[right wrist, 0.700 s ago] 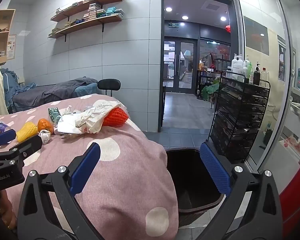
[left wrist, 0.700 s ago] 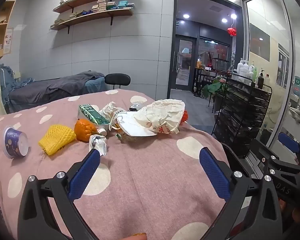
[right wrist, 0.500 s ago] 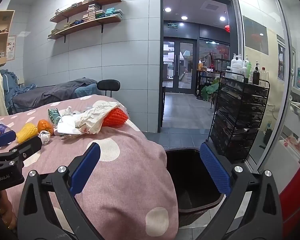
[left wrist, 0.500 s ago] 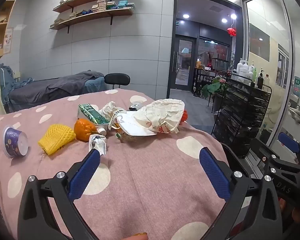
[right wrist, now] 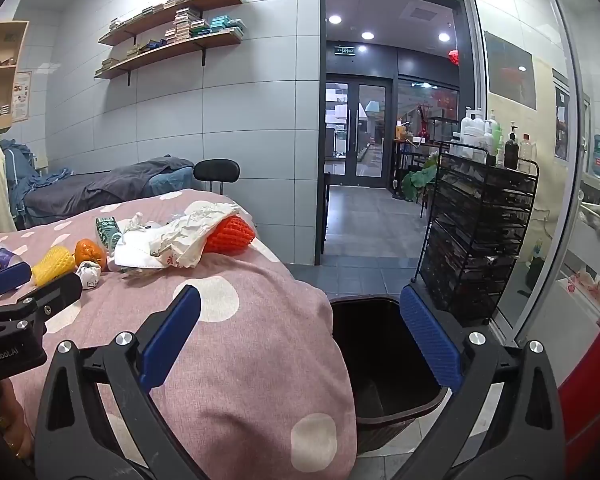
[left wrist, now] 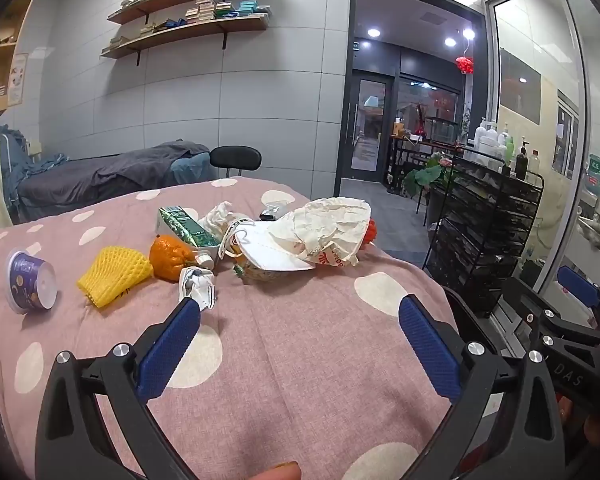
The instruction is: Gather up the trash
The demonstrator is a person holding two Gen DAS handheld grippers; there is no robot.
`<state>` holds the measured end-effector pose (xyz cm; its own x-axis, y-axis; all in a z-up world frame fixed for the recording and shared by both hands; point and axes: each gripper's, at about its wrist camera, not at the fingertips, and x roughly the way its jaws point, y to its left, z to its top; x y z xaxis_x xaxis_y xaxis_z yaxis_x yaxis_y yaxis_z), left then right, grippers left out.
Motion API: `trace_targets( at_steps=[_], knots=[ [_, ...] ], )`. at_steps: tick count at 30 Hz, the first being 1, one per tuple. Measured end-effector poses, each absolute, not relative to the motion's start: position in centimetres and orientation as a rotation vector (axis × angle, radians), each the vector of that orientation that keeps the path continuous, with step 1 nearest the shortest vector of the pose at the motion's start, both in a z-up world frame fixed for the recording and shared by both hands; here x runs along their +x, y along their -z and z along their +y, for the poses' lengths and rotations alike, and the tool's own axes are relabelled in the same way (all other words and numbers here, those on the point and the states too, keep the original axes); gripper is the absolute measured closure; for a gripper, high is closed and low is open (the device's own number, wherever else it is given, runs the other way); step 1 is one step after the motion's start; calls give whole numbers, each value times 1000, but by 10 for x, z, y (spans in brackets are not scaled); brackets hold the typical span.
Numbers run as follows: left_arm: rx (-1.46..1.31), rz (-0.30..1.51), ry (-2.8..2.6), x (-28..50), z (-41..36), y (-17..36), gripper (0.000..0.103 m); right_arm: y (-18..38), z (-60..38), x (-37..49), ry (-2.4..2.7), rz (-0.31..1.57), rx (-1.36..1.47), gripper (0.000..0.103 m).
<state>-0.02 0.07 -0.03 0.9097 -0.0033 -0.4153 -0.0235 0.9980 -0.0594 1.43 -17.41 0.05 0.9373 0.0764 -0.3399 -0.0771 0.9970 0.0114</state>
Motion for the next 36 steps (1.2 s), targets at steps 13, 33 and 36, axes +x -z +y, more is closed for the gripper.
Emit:
trace_targets(
  at_steps=[13, 33, 36],
  knots=[
    [-66, 431, -11, 0, 1, 0, 6, -2, -174, 13, -78, 350, -1, 5],
    [-65, 433, -8, 0, 5, 2, 6, 4, -177, 16, -78, 357, 5, 5],
    [-65, 432, -8, -1, 7, 2, 6, 4, -177, 17, -79, 358, 6, 5]
  ],
)
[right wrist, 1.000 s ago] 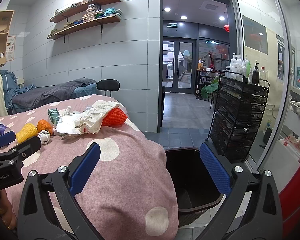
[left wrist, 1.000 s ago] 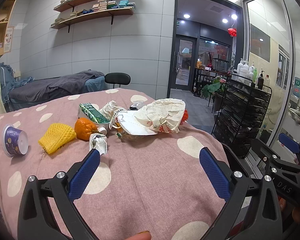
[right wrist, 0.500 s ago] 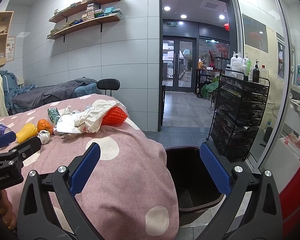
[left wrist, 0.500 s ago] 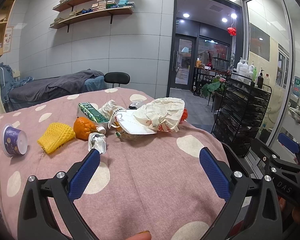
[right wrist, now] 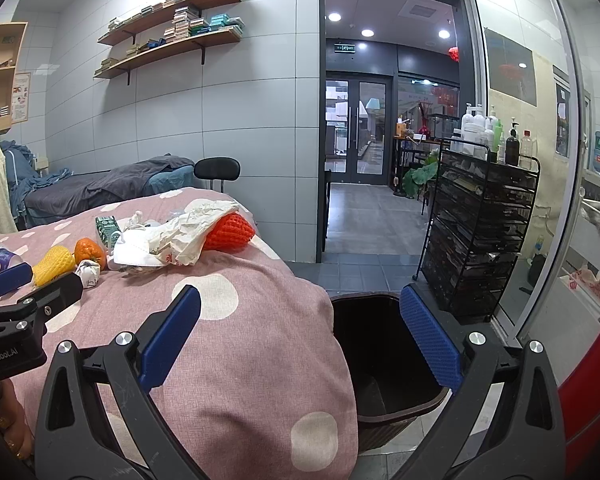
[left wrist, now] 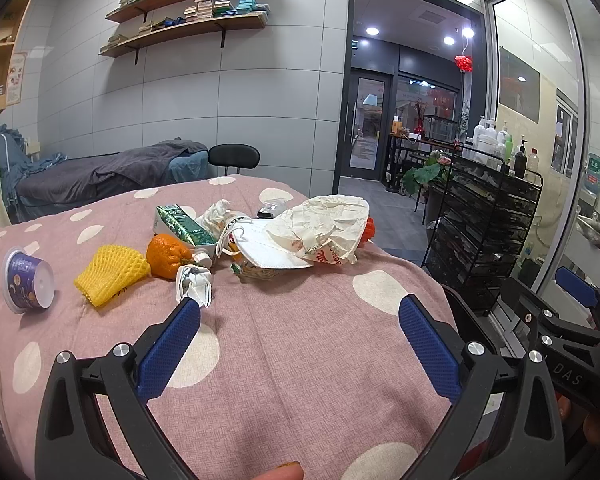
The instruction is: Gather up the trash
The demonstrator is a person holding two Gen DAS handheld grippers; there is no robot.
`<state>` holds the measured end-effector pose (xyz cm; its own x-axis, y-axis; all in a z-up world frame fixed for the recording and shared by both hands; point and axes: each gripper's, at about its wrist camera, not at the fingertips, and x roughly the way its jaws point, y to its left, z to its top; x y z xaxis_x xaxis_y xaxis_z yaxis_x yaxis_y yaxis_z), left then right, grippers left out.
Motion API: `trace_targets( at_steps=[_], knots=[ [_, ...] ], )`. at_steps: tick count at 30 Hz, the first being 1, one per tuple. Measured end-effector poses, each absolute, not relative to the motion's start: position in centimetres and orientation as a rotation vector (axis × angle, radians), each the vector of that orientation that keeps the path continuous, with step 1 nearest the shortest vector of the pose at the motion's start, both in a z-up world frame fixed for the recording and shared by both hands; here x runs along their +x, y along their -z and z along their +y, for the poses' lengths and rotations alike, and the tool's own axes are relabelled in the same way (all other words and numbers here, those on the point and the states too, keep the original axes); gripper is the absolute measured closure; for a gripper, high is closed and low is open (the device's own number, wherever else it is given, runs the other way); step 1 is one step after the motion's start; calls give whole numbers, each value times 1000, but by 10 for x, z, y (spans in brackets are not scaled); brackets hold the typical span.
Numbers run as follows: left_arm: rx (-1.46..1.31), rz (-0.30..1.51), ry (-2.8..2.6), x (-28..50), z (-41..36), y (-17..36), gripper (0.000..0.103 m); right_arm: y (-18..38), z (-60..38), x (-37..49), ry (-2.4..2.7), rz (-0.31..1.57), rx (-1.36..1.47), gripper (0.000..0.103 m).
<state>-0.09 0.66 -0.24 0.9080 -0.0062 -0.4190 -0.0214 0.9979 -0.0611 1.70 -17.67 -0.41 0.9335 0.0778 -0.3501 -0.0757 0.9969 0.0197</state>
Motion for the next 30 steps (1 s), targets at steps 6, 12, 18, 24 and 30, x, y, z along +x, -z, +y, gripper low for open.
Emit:
trace_targets(
  at_steps=[6, 12, 18, 24, 30],
  knots=[
    [-64, 433, -9, 0, 5, 2, 6, 4, -177, 17, -79, 358, 6, 5],
    [-65, 434, -7, -1, 8, 3, 6, 4, -177, 17, -79, 358, 6, 5],
    [-66, 434, -8, -1, 7, 3, 6, 4, -177, 17, -79, 357, 5, 5],
    [-67, 434, -8, -1, 7, 2, 6, 4, -177, 17, -79, 358, 7, 5],
    [-67, 433, -8, 0, 6, 2, 6, 4, -177, 17, -80, 357, 5, 5]
  ],
)
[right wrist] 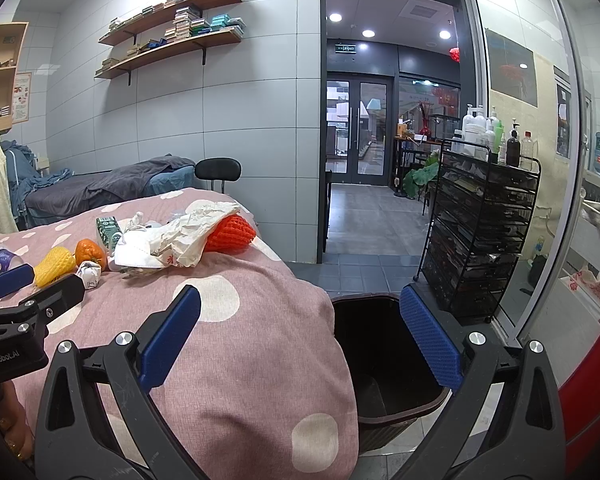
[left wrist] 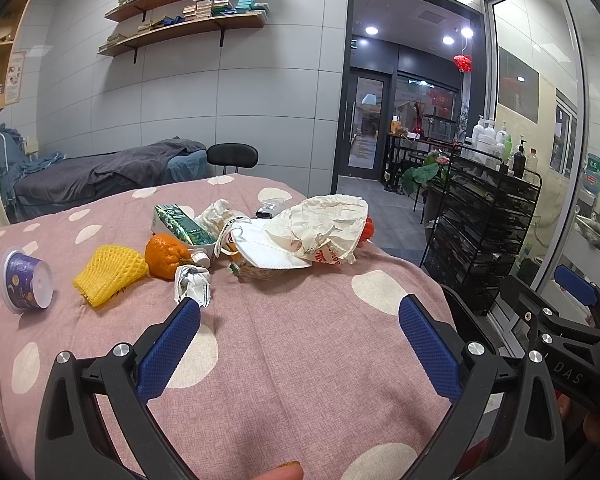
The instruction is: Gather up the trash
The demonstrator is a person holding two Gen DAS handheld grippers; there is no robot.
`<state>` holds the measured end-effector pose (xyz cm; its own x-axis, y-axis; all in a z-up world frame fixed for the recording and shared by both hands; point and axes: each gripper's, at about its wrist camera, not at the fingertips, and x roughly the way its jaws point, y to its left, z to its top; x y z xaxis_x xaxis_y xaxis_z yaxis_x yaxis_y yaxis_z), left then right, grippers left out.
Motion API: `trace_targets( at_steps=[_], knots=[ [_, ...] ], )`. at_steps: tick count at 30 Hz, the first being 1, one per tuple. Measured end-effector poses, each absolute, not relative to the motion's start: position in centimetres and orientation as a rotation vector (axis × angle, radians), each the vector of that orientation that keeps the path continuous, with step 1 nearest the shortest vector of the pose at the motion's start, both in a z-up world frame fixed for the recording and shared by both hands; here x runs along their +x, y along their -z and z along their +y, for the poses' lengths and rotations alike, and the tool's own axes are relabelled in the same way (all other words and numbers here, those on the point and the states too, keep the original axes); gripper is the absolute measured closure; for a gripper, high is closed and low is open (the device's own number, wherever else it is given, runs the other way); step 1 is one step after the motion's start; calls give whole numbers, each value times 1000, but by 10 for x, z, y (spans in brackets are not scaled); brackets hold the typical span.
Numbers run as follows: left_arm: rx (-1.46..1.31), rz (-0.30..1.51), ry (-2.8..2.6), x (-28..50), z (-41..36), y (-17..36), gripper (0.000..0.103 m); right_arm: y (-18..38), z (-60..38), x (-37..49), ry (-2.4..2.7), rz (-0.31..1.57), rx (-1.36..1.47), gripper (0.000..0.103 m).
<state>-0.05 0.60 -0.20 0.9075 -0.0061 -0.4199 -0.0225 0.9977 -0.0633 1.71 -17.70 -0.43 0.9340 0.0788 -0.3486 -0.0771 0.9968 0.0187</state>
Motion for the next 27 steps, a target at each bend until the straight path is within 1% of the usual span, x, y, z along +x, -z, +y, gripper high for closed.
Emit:
trace_targets(
  at_steps=[17, 27],
  knots=[
    [-71, 445, -6, -6, -1, 7, 6, 2, -172, 23, -89, 372, 4, 5],
    [-123, 530, -29, 2, 21, 13, 6, 8, -158, 49, -168, 431, -40, 5]
  ],
)
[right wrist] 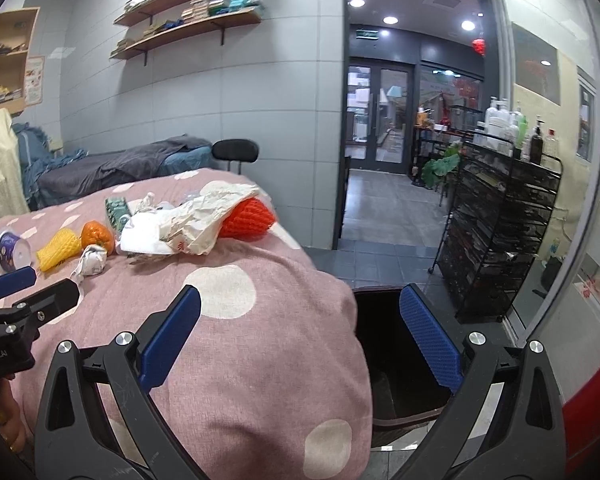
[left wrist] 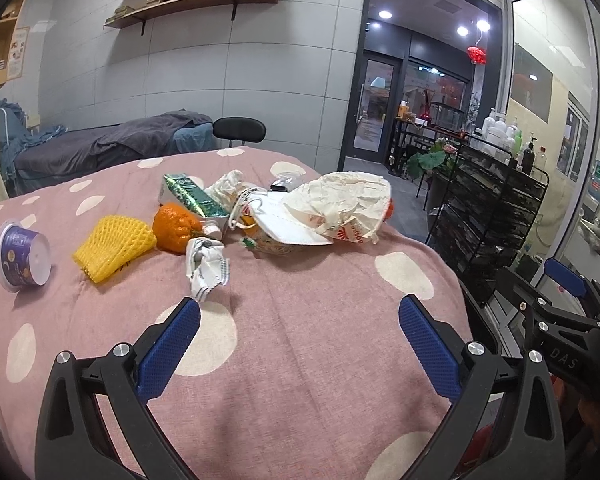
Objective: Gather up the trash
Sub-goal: 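Grasp the blue yogurt cup with the left tool while the right tool approaches the crumpled paper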
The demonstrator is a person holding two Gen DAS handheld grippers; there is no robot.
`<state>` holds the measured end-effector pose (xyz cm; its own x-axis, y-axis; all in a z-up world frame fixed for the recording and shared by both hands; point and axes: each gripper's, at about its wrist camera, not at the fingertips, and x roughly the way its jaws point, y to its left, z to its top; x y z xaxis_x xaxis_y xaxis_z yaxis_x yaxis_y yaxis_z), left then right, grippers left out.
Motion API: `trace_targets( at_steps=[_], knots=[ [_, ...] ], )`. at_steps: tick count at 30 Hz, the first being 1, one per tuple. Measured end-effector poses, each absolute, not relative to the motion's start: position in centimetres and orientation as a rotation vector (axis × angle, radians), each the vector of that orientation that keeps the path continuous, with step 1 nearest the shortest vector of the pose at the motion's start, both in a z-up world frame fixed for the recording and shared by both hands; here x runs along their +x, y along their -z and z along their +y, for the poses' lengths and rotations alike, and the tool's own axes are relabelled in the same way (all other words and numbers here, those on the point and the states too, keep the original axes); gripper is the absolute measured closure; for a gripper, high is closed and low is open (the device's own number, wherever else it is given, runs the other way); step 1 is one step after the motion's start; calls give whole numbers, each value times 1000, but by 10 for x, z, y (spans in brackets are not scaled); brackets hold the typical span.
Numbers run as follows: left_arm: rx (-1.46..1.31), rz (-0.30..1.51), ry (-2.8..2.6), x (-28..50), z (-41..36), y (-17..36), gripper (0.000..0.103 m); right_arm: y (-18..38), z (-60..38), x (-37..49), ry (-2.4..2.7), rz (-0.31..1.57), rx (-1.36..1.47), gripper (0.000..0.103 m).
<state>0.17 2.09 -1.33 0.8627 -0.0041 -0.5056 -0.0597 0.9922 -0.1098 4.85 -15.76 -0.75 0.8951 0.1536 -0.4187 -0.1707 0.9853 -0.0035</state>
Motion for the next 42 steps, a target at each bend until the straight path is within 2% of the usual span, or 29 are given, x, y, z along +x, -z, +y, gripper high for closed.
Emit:
trace_targets(
  at_steps=[7, 14, 26, 39, 42],
  knots=[
    [-229, 613, -207, 6, 85, 18, 6, 9, -127, 72, -271, 482, -81, 5],
    [-466, 657, -422, -5, 195, 13, 6, 10, -110, 79, -318, 497, -102, 5],
    [-710, 683, -579, 23, 303, 15, 8, 14, -94, 86, -360, 516, -131, 5],
    [-867, 784, -632, 60, 362, 44, 9, 10, -81, 95, -401, 511, -154, 5],
    [-850, 813, -624, 70, 361, 49, 20, 9, -79, 98, -407, 516, -151, 5]
  ],
)
